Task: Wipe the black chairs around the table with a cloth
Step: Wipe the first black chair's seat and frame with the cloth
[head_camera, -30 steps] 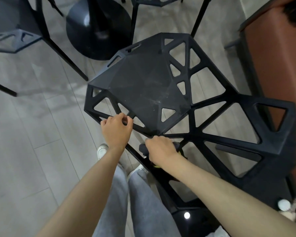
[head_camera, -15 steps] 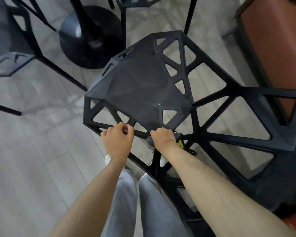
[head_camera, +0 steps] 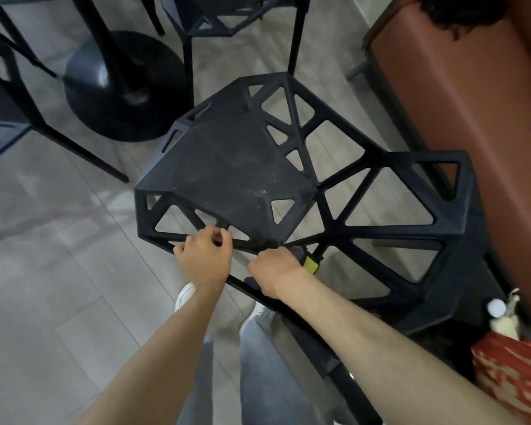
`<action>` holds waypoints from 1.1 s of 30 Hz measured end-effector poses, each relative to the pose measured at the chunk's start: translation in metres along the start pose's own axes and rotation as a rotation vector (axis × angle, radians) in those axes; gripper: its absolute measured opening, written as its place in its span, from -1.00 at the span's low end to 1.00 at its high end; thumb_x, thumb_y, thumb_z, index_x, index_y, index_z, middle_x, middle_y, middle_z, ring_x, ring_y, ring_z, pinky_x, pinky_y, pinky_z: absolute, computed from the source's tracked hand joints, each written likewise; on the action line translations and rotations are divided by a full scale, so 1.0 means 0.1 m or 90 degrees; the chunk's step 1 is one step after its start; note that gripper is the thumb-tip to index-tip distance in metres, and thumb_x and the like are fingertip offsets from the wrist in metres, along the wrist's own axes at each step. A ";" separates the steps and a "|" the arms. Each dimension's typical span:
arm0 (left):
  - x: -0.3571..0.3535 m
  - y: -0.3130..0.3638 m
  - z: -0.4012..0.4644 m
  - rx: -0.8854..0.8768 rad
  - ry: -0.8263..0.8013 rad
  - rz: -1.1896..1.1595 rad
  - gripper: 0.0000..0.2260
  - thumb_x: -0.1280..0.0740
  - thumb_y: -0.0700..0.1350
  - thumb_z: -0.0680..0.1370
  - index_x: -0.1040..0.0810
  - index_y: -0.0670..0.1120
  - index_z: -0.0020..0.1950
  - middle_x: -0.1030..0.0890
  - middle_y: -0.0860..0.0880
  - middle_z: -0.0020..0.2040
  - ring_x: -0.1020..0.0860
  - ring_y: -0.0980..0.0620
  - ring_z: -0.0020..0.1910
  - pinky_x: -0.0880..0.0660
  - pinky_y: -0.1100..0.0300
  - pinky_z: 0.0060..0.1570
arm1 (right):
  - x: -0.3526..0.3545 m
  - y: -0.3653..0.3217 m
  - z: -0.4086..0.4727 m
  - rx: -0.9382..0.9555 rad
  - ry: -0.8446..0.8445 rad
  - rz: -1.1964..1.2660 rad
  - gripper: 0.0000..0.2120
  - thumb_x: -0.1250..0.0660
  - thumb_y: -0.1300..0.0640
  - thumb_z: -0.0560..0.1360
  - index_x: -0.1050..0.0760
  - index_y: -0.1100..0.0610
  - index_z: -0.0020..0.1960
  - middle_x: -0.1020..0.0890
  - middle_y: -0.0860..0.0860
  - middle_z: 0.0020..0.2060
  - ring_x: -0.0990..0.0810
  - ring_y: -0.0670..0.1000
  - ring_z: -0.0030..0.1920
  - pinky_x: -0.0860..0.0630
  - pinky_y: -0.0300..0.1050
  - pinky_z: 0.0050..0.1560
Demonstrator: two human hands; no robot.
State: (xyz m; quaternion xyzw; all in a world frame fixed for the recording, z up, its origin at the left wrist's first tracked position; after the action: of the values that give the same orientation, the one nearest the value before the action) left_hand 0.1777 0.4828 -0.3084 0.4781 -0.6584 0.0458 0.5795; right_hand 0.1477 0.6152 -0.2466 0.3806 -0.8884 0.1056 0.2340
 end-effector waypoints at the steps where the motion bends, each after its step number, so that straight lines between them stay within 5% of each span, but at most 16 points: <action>1: 0.00 0.01 -0.01 -0.033 -0.018 0.015 -0.73 -0.20 0.14 0.61 -0.62 0.10 -0.17 -0.61 0.15 -0.28 -0.54 0.06 -0.19 -0.31 0.03 0.09 | 0.00 -0.05 -0.05 -0.029 -0.004 -0.003 -0.69 -0.25 0.19 0.64 -0.50 0.13 0.37 -0.55 0.12 0.32 -0.53 0.20 0.34 -0.43 0.04 0.17; 7: 0.05 -0.08 -0.03 -0.230 -0.267 0.003 -0.77 -0.23 0.16 0.66 -0.63 0.16 0.15 -0.64 0.23 0.10 -0.50 0.11 0.19 -0.21 0.07 0.26 | 0.01 -0.36 -0.54 -0.208 0.096 0.017 -0.75 -0.25 0.21 0.63 -0.50 0.16 0.29 -0.62 0.10 0.15 -0.53 0.18 0.21 -0.44 0.03 -0.02; 11: 0.14 -0.21 -0.01 -0.378 -0.414 0.158 -0.32 0.02 0.49 0.56 -0.51 0.07 0.40 -0.56 0.09 0.30 -0.48 -0.01 0.33 -0.28 0.05 0.34 | -0.08 -0.39 -0.77 -0.298 0.202 0.121 -0.69 -0.31 0.19 0.55 -0.47 0.14 0.29 -0.68 0.11 0.06 -0.50 0.19 0.22 -0.43 0.12 0.10; 13: 0.21 -0.29 0.03 -0.399 -0.430 0.187 -0.16 0.13 0.58 0.47 -0.46 0.07 0.46 -0.53 0.07 0.34 -0.47 -0.02 0.35 -0.30 0.05 0.35 | -0.14 -0.39 -0.81 -0.323 0.262 0.173 -0.72 -0.37 0.22 0.47 -0.57 0.11 0.18 -0.70 0.07 -0.05 -0.54 0.18 0.15 -0.43 0.13 0.11; 18: 0.28 -0.33 0.14 -0.372 -0.446 0.168 -0.28 -0.11 0.50 0.51 -0.40 0.06 0.50 -0.49 0.08 0.39 -0.46 -0.01 0.36 -0.28 0.03 0.39 | -0.27 -0.49 -0.80 -0.300 0.355 0.170 -0.73 -0.47 0.22 0.42 -0.56 0.11 0.11 -0.66 0.08 -0.10 -0.56 0.18 0.04 -0.45 0.16 0.12; 24: 0.29 -0.35 0.21 -0.317 -0.441 0.101 -0.12 -0.24 0.60 0.36 -0.39 0.06 0.50 -0.47 0.09 0.37 -0.56 -0.02 0.27 -0.42 -0.11 0.38 | -0.38 -0.42 -0.77 -0.228 0.355 0.104 -0.67 -0.46 0.24 0.41 -0.51 0.11 0.14 -0.63 0.08 -0.13 -0.55 0.19 0.00 -0.48 0.18 0.12; 33: -0.05 -0.15 -0.29 -0.239 -0.415 0.049 -0.02 -0.22 0.67 0.26 -0.41 0.06 0.48 -0.50 0.08 0.39 -0.53 -0.02 0.34 -0.51 -0.04 0.31 | -0.71 0.19 -0.92 -0.208 0.366 0.087 -0.58 -0.50 0.26 0.34 -0.51 0.08 0.16 -0.65 0.03 -0.08 -0.56 0.18 0.03 -0.41 0.13 0.13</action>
State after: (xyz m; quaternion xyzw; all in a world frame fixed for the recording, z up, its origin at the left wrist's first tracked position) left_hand 0.2081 0.4954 -0.3104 0.3280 -0.8226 -0.2089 0.4148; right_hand 0.2071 0.7068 -0.2017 0.2326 -0.8147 0.0805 0.5251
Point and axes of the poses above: each hand's wrist, its own z-axis towards the middle knuckle, its own x-axis out of the back of the hand, y = z × x, the point moved 7 cm from there along z, towards the middle knuckle
